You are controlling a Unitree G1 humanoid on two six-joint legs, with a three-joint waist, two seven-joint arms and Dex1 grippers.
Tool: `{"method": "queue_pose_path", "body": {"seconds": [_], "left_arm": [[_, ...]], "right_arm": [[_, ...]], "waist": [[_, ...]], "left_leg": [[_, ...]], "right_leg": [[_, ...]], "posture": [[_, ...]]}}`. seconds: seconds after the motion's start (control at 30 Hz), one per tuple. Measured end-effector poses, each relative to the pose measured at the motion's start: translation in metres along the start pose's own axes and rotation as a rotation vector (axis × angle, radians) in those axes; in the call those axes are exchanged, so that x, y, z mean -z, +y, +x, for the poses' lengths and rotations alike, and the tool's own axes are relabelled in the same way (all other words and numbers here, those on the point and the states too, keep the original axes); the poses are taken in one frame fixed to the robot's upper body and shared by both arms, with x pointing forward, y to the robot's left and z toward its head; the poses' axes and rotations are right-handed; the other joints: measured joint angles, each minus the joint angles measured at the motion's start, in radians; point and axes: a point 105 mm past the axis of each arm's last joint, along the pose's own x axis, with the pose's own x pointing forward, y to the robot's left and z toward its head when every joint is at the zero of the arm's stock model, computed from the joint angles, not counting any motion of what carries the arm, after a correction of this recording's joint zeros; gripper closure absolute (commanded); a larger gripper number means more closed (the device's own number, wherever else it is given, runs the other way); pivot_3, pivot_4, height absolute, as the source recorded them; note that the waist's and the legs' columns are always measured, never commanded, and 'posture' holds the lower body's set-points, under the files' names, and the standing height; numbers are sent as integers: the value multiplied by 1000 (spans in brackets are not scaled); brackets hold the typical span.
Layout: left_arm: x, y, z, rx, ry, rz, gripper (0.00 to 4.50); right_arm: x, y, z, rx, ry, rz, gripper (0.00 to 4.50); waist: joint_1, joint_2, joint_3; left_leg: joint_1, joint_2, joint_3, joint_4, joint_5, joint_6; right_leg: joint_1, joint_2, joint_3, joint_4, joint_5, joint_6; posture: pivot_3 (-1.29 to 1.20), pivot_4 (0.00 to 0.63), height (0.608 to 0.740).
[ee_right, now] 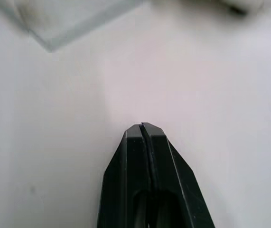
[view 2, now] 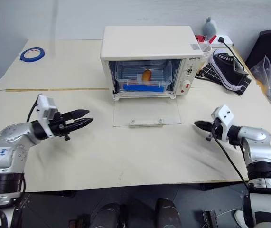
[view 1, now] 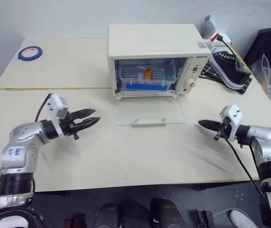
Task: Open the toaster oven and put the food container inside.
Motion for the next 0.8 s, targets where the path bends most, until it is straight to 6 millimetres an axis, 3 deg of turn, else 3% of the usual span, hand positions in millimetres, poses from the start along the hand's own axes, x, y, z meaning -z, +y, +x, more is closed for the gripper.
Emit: {"method": "queue_pose_path", "body": {"seconds": [0.1, 0.17, 0.33, 0.43, 0.53, 0.6, 0.8], "left_arm": [[-2, -19, -9, 88, -38, -38, 586], [-11, -21, -15, 102, -59, -37, 59], [-29, -22, -17, 88, -95, 62, 13], [-30, -19, -16, 53, -107, 63, 13], [-30, -15, -18, 16, -117, 62, 13], [-33, -9, -19, -36, -143, 68, 13], [-28, 1, -19, -123, -175, 46, 13]], "right_arm": [[-4, -2, 9, -16, -19, -5, 4500], [-7, 3, 15, -56, -47, -3, 4500], [-12, 29, 31, -215, -136, 41, 4500], [-22, 31, 33, -228, -204, 59, 4500], [-46, 27, 30, -206, -327, 35, 4500], [-75, 26, 28, -174, -475, 30, 4500], [-119, 28, 25, -100, -713, 124, 4500]], "waist": [[-3, 0, 0], [-3, 0, 0], [0, 1, 1], [1, 2, 1], [0, 3, 2], [-1, 3, 2], [1, 3, 2]], "left_leg": [[0, 2, 0, 0, -1, -1], [0, 3, -1, 0, -1, -2], [0, 3, 0, 0, -1, -2], [0, 3, -1, 0, -1, -2], [0, 3, -1, 0, -1, -2], [0, 4, -1, -1, -1, -3], [0, 3, 0, -1, -1, -3]], "right_leg": [[0, 1, 0, 0, 0, -1], [0, 3, 0, 0, -1, -2], [0, 2, 0, 0, -1, -2], [0, 2, 0, 0, -1, -2], [0, 2, 0, 0, -1, -2], [0, 3, 0, 0, -1, -2], [-1, 2, 0, 0, -1, -2]], "posture": [[0, 150, 740], [0, 150, 740], [0, 150, 740], [0, 150, 740], [0, 150, 740], [0, 150, 740], [0, 150, 740]]}}
